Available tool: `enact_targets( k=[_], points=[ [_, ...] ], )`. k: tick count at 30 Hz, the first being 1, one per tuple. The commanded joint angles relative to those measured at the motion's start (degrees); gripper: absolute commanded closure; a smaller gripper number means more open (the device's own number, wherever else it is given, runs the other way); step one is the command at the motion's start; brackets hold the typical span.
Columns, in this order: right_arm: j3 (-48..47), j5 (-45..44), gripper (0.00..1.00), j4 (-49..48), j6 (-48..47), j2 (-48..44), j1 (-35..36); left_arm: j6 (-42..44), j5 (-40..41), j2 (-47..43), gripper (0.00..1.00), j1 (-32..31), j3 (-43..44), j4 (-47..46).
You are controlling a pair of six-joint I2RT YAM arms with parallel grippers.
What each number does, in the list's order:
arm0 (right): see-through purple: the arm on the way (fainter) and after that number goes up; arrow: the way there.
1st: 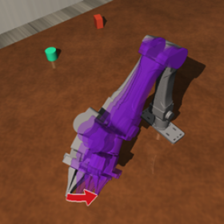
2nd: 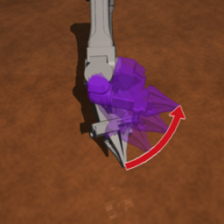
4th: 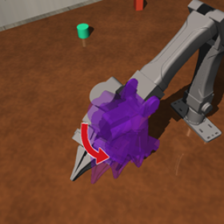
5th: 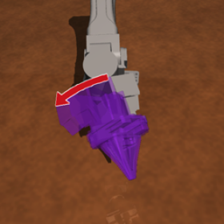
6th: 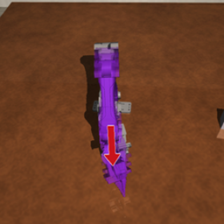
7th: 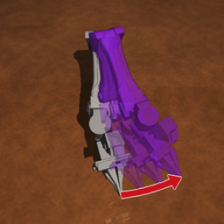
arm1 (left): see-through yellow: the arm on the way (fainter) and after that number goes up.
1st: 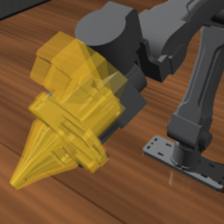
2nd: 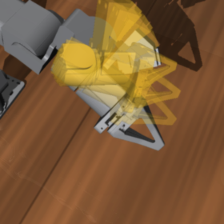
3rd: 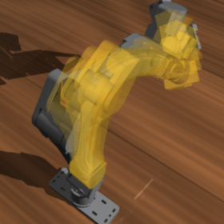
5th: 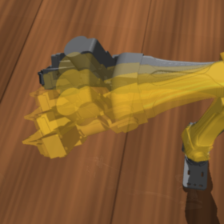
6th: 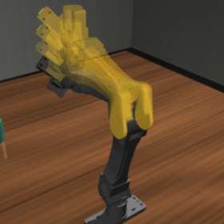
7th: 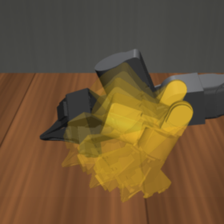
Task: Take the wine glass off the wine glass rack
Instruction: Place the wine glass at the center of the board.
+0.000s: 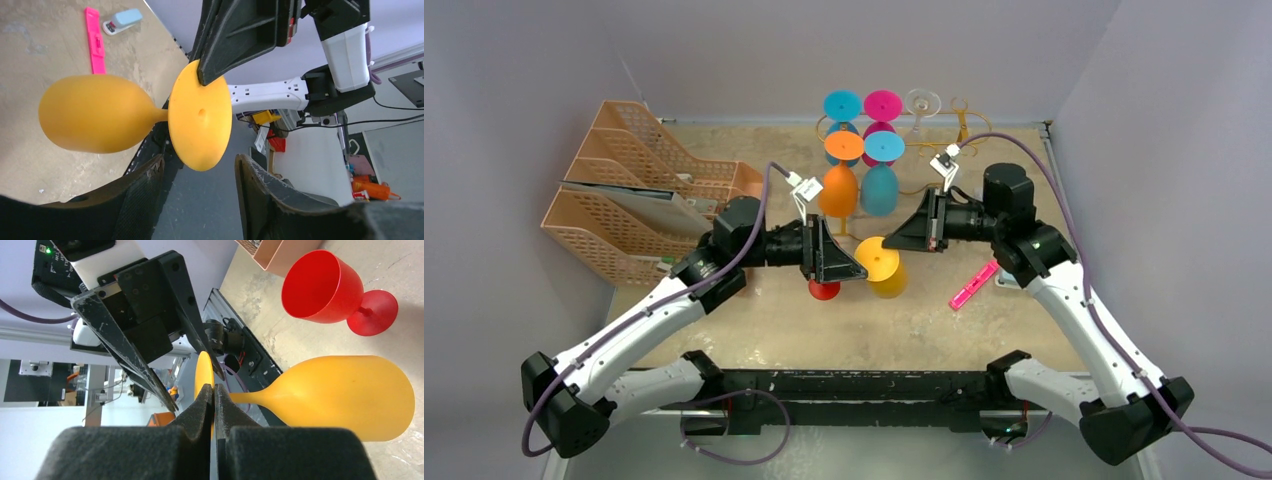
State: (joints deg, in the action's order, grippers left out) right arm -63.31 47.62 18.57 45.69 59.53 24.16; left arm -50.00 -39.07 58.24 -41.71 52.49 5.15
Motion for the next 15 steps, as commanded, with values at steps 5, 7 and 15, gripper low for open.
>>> enact_targets(
  k=[5,7,15],
  points=[
    [-0.6,4.4,1.00,-4.5,-1.2,-0.7,0.6,-0.9,0.4,-1.2,0.60,-0.1,0.0,-5.6],
    [-0.4,5.1,1.00,-5.3,-0.8,-0.6,0.8,-1.2,-0.2,-0.8,0.65,-0.1,0.0,-6.5],
    [-0.1,7.8,0.97,-6.4,-1.2,-0.5,1.0,-1.6,-1.9,-0.1,1.00,-0.2,-0.6,-8.9]
  ],
)
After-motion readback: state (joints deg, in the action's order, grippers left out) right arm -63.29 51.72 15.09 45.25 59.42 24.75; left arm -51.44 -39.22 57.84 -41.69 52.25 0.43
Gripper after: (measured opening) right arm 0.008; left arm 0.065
